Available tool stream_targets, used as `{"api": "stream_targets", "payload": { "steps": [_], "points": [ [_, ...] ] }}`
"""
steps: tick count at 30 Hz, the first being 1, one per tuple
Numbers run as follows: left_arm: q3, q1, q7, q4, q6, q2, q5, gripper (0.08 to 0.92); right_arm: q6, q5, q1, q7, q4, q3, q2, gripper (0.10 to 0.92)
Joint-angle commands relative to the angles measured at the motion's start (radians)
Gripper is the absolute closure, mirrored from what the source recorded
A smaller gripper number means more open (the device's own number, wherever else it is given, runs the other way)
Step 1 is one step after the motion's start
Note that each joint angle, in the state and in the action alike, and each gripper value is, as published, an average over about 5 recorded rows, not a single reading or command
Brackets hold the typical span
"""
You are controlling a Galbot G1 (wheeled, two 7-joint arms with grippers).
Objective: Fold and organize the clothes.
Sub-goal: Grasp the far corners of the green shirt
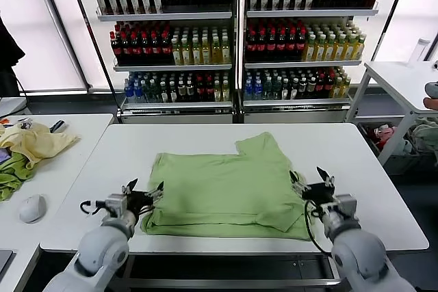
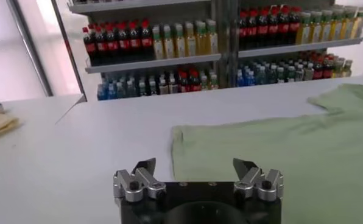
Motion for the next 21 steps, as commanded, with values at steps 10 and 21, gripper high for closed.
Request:
{"api": "stream_targets", "payload": {
  "steps": [10,21],
  "points": [
    [0.171,-0.49,0.01,0.628,-0.028,-0.14,0.033,0.177,-0.038,0.059,0.567,-0.012,-0.644,-0.26,0.154,0.203],
    [0.168,-0.487,0.049,0.639,0.009,-0.145,-0.038,0.177,-0.041,0.055,0.605,-0.034,-0.826,-0.243,0.243,0.203]
  ]
}}
